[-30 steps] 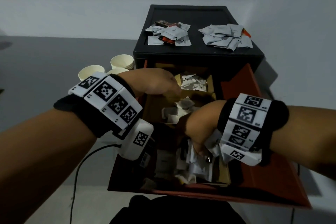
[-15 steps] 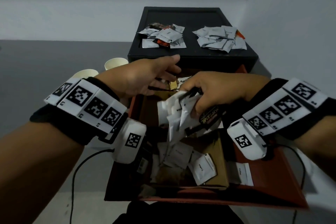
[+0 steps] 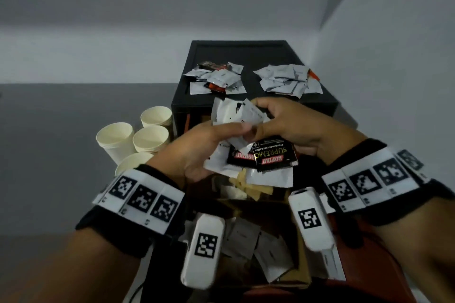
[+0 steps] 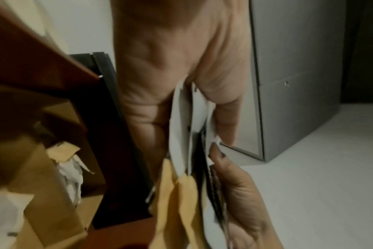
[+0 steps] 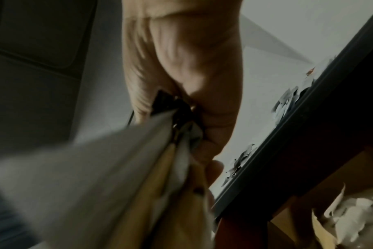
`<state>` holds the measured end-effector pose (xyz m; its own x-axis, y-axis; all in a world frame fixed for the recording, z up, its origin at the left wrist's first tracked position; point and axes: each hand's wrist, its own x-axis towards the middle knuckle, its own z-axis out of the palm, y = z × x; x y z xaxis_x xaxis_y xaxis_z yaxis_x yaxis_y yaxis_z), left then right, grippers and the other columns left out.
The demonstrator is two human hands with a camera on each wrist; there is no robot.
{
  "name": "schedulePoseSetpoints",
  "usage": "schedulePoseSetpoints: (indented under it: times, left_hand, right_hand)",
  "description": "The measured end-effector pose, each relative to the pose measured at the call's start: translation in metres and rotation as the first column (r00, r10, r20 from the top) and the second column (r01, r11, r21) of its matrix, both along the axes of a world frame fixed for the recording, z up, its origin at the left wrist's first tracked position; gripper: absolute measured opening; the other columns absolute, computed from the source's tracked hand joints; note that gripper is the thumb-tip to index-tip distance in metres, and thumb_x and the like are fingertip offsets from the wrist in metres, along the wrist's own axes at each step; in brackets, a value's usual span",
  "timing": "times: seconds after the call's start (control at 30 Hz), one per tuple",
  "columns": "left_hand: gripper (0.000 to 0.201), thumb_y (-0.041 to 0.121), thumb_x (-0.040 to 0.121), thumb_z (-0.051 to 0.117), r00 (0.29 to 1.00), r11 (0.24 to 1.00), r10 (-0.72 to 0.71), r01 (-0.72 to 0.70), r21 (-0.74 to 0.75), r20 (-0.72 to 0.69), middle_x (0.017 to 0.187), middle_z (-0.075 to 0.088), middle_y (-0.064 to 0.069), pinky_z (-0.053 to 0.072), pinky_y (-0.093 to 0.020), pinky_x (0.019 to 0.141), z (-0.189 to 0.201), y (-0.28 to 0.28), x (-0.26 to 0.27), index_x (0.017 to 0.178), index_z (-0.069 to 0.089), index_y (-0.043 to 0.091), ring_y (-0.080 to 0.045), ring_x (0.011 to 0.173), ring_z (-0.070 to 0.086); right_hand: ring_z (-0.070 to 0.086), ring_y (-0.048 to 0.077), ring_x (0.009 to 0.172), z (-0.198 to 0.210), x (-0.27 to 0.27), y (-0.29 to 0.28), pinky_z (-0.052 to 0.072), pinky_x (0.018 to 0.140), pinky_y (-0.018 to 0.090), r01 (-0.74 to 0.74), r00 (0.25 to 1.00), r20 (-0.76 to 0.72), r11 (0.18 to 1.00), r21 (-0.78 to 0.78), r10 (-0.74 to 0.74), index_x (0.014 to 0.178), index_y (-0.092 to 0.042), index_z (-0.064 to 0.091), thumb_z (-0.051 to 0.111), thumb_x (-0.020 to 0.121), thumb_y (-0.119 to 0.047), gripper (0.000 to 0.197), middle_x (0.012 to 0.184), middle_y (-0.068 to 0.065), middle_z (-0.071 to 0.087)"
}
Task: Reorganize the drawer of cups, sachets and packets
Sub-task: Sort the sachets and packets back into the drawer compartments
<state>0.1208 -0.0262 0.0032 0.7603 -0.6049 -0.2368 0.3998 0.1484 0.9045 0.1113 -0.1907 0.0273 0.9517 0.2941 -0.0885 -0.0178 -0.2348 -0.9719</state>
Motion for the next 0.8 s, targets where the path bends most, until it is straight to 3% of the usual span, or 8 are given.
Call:
schedulePoseSetpoints:
  times: [0.1, 0.17, 0.27, 0.4, 0.47, 0.53, 0.63, 0.8]
  left_hand:
    - [0.045, 0.017, 0.074, 0.060, 0.996, 0.995, 0.075, -0.078, -0.057, -0.057, 0.098, 0.067, -0.019, 0.057, -0.034, 0.070, -0.005, -0.004, -0.005, 0.116, 0.061, 0.001, -0.028, 0.081, 0.066]
    - [0.040, 0.016, 0.075, 0.058, 0.987, 0.988, 0.114, -0.124, -0.088, -0.110, 0.093, 0.068, -0.018, 0.057, -0.037, 0.071, -0.007, -0.003, -0.005, 0.112, 0.063, 0.002, -0.028, 0.078, 0.067]
    - [0.041, 0.016, 0.073, 0.061, 0.970, 0.972, 0.202, -0.216, -0.094, -0.138, 0.106, 0.068, -0.022, 0.052, -0.046, 0.086, -0.010, -0.004, -0.005, 0.111, 0.064, 0.001, -0.033, 0.092, 0.066]
    - [0.034, 0.009, 0.082, 0.060, 0.943, 0.940, 0.290, -0.313, -0.139, -0.165, 0.115, 0.064, -0.025, 0.046, -0.052, 0.096, -0.017, -0.006, -0.003, 0.115, 0.062, 0.002, -0.039, 0.105, 0.061]
    - [0.028, 0.010, 0.087, 0.059, 0.937, 0.927, 0.316, -0.339, -0.159, -0.150, 0.111, 0.067, -0.022, 0.047, -0.053, 0.095, -0.020, -0.007, -0.002, 0.113, 0.065, 0.004, -0.037, 0.104, 0.063]
    - [0.019, 0.015, 0.087, 0.059, 0.944, 0.923, 0.312, -0.329, -0.199, -0.109, 0.102, 0.070, -0.017, 0.053, -0.049, 0.088, -0.021, -0.009, -0.003, 0.102, 0.071, 0.011, -0.031, 0.095, 0.068]
    - [0.035, 0.019, 0.078, 0.061, 0.963, 0.933, 0.261, -0.270, -0.237, -0.068, 0.101, 0.070, -0.017, 0.058, -0.041, 0.077, -0.025, -0.011, -0.009, 0.111, 0.063, 0.011, -0.029, 0.091, 0.069]
    - [0.051, -0.004, 0.068, 0.063, 0.969, 0.955, 0.244, -0.233, -0.182, 0.038, 0.091, 0.070, -0.014, 0.059, -0.037, 0.069, -0.031, -0.013, -0.007, 0.118, 0.056, 0.003, -0.026, 0.082, 0.070]
  right_hand:
    - [0.059, 0.029, 0.107, -0.004, 0.002, 0.008, 0.045, 0.098, 0.041, 0.053, 0.998, -0.025, 0.998, -0.032, -0.054, 0.112, -0.018, 0.056, 0.068, 0.072, 0.010, 0.051, 0.112, 0.014, 0.063]
    - [0.060, 0.028, 0.099, -0.005, 0.003, 0.012, 0.049, 0.085, 0.037, 0.068, 0.996, -0.051, 0.997, -0.021, -0.069, 0.112, -0.023, 0.053, 0.064, 0.075, 0.009, 0.050, 0.112, 0.015, 0.061]
    - [0.059, 0.022, 0.082, -0.006, 0.004, 0.016, 0.048, 0.067, 0.029, 0.132, 0.989, -0.066, 0.991, 0.009, -0.131, 0.110, -0.027, 0.055, 0.056, 0.080, 0.003, 0.043, 0.104, 0.011, 0.059]
    - [0.058, 0.023, 0.085, -0.013, 0.005, 0.025, 0.046, 0.075, 0.036, 0.284, 0.959, -0.047, 0.954, 0.096, -0.281, 0.097, -0.028, 0.062, 0.048, 0.083, -0.009, 0.027, 0.103, 0.009, 0.060]
    - [0.056, 0.014, 0.093, -0.019, 0.006, 0.028, 0.044, 0.080, 0.029, 0.328, 0.943, 0.040, 0.944, 0.037, -0.329, 0.100, -0.027, 0.061, 0.053, 0.089, -0.019, 0.016, 0.105, 0.000, 0.059]
    - [0.053, 0.003, 0.090, -0.027, 0.006, 0.030, 0.042, 0.075, 0.019, 0.362, 0.926, 0.131, 0.932, -0.028, -0.355, 0.102, -0.024, 0.059, 0.057, 0.091, -0.023, 0.012, 0.102, -0.008, 0.057]
    - [0.057, 0.010, 0.090, -0.032, 0.009, 0.032, 0.047, 0.079, 0.026, 0.409, 0.906, 0.145, 0.911, -0.050, -0.398, 0.093, -0.021, 0.060, 0.059, 0.090, -0.023, 0.004, 0.095, -0.005, 0.061]
    - [0.060, 0.012, 0.086, -0.034, 0.010, 0.031, 0.048, 0.080, 0.031, 0.439, 0.889, 0.148, 0.898, -0.014, -0.433, 0.084, -0.023, 0.058, 0.056, 0.092, -0.024, 0.008, 0.090, -0.003, 0.063]
